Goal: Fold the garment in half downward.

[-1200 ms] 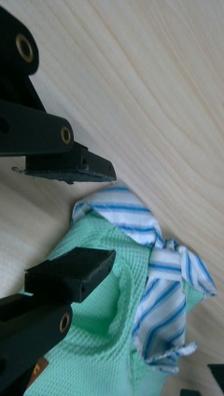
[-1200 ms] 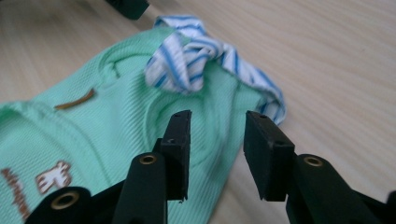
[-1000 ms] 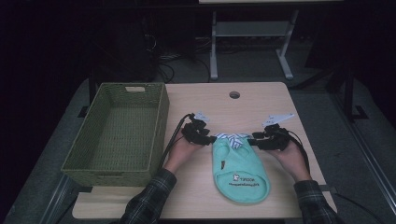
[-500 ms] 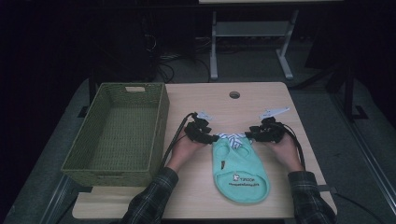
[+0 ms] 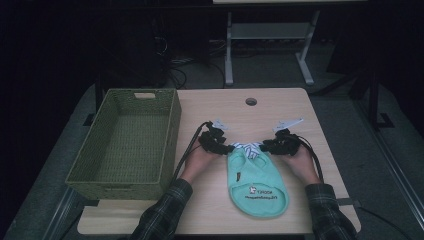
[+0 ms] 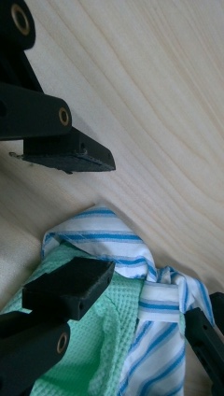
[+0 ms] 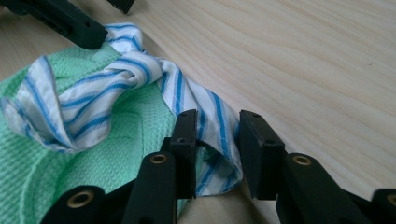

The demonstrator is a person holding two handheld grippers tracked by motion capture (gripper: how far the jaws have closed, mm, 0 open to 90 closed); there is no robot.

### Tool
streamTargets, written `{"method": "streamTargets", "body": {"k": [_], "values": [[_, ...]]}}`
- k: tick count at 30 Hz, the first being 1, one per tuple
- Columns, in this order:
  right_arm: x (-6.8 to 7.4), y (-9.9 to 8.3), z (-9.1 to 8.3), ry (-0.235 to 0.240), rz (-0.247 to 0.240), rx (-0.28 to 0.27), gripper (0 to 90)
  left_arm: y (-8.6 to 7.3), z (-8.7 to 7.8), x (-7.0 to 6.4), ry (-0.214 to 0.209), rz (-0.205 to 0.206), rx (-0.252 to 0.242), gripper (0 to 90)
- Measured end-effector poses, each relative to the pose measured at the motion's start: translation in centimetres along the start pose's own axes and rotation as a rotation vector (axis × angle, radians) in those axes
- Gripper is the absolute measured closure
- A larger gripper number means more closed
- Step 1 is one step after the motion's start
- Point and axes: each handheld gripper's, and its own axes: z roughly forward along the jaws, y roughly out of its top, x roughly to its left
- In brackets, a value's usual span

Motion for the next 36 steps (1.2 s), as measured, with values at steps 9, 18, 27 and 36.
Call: {"method": "streamTargets", "body": {"k": [9, 18, 27, 36], "values": [[0.6, -0.3, -0.2, -0.025, -0.032, 0.005, 77.3, 0.1, 0.3, -0.9, 0.029, 0.069, 0.034, 47.4], [0.7, -0.5, -0.2, -0.019, -0.018, -0.001, 81.9, 0.3, 0.5, -1.3, 0.011, 0.080, 0.032, 58.6], [0.6, -0.6, -0.3, -0.015, -0.006, -0.008, 83.4, 0.5, 0.5, -1.3, -0.030, 0.064, 0.048, 82.0], [0.2, -0.7, -0.4, 0.010, 0.019, -0.008, 85.3, 0.8, 0.3, -1.7, 0.004, 0.108, 0.084, 85.6]]}}
